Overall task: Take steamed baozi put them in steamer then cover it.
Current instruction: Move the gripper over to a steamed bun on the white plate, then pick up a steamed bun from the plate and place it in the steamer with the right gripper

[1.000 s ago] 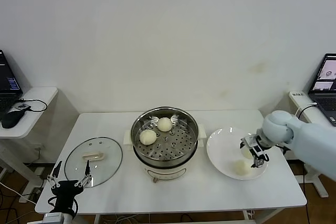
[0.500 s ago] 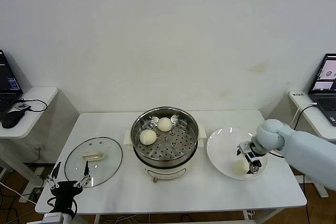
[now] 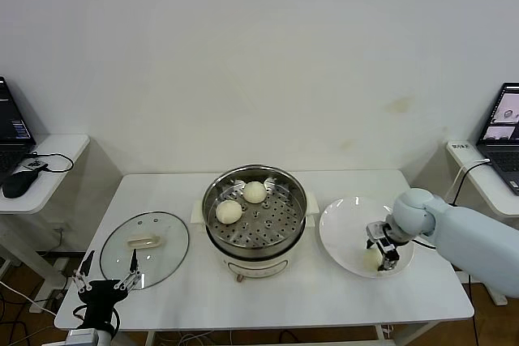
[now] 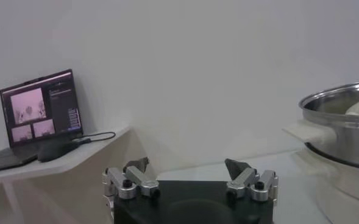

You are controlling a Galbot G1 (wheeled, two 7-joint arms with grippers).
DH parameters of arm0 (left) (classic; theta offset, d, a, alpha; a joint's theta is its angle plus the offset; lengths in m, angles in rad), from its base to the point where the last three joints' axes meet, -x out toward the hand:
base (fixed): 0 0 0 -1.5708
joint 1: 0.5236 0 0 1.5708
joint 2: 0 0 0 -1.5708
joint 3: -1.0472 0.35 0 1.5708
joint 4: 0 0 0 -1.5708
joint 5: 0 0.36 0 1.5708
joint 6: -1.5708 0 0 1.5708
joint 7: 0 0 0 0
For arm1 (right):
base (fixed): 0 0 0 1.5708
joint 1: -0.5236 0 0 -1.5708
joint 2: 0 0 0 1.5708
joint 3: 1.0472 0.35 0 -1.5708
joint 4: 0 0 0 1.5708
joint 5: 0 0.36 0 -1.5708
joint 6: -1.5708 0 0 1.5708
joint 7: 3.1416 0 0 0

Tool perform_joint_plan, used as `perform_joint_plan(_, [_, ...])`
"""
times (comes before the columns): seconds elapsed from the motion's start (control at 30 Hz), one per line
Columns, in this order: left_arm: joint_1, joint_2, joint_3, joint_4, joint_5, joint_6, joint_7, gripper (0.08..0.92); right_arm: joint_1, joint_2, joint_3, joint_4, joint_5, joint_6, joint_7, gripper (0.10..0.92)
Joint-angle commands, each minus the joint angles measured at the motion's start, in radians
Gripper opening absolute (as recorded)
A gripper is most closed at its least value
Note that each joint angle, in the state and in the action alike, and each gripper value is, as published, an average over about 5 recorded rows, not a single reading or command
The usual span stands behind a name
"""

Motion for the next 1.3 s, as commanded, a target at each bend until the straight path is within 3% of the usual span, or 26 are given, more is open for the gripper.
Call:
perform_joint_plan(0.03, [-0.001, 0.0, 0.002, -0.001, 0.001, 0.0, 0.0, 0.823, -0.006, 0.0, 0.012, -0.007, 0.008, -0.004, -0.006, 0.561])
perform_joint_plan(0.17, [-0.004, 0.002, 0.002, -0.003, 0.001, 0.001, 0.0, 0.823, 0.006, -0.009, 0.024, -0.001, 0.016, 0.001, -0.008, 0.495])
perform_joint_plan(0.53, [-0.01, 0.009, 0.003, -0.012, -0.001, 0.003, 0.001, 0.823, 0.415, 0.021, -0.1, 0.016, 0.163, 0.001, -0.017, 0.5])
perform_joint_plan(0.87, [-0.01, 0.018, -0.003, -0.031, -0.008, 0.004, 0.001, 0.823, 0.779, 0.236, -0.303, 0.048, 0.322, 0.001, -0.016, 0.517])
perform_joint_plan(1.3, [-0.006, 0.01, -0.024, -0.04, -0.01, 0.002, 0.001, 0.823, 0.696, 0.546, -0.366, 0.045, 0.359, 0.03, 0.037, 0.526])
